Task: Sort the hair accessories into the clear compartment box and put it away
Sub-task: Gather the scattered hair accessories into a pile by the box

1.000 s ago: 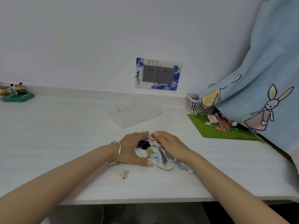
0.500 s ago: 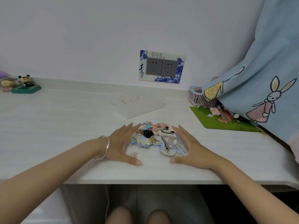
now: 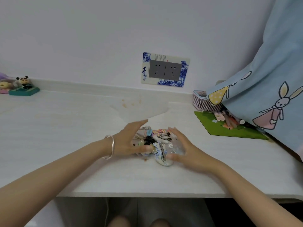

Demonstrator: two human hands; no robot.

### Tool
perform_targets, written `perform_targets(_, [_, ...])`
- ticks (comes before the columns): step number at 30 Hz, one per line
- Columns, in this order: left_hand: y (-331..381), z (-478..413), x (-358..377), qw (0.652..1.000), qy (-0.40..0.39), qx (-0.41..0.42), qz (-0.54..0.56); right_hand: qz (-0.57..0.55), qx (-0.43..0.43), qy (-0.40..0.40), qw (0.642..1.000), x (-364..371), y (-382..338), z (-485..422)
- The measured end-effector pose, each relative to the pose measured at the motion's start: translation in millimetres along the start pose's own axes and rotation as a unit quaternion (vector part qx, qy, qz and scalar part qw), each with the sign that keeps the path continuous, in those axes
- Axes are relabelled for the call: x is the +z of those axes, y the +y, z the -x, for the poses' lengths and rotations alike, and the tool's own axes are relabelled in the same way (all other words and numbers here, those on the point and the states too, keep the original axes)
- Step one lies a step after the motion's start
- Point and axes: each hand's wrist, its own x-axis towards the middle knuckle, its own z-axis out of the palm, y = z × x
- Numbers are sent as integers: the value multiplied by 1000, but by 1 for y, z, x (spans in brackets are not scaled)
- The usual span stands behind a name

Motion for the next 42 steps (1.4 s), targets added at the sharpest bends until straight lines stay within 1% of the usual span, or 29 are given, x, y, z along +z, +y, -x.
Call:
perform_targets(3, [-4,-15,-18,994,101,9,-50,-38,-9,39,998,-17,0,-12])
perform_targets(5, [-13,-34,-23,986,129,-21,-103,-57,-7,57,997,-24,0,-27])
perform_targets(7, [-21,-54,-25,980,123,-69,-137,-71,-10,71,995,-26,0,-43])
perform_targets(11, [-27,-90,-24,968,59,-175,-170,-92,-10,94,991,-28,-5,-75])
perform_targets(14, [-28,-100,-22,960,81,-193,-188,-90,-8,106,990,-31,-5,-93])
perform_targets(21, [-40,-87,-27,978,131,-118,-115,-8,-9,129,992,-42,7,-119])
perform_targets(25, [-49,-73,-33,984,163,-25,-68,26,-23,149,988,-51,11,-121])
perform_targets(28, [-51,-64,-39,984,172,35,-5,47,-31,128,990,-53,13,-114])
perform_targets(30, [-48,-59,-42,985,165,47,21,38,-33,100,994,-51,15,-106])
perform_targets(32, [-43,-51,-43,987,151,50,25,13,-36,85,996,-49,16,-97])
perform_targets(38, [-32,-28,-44,988,141,60,36,-2,-45,78,996,-41,8,-68])
perform_targets(42, [-27,-15,-44,987,133,80,44,15,-59,75,995,-33,7,-50])
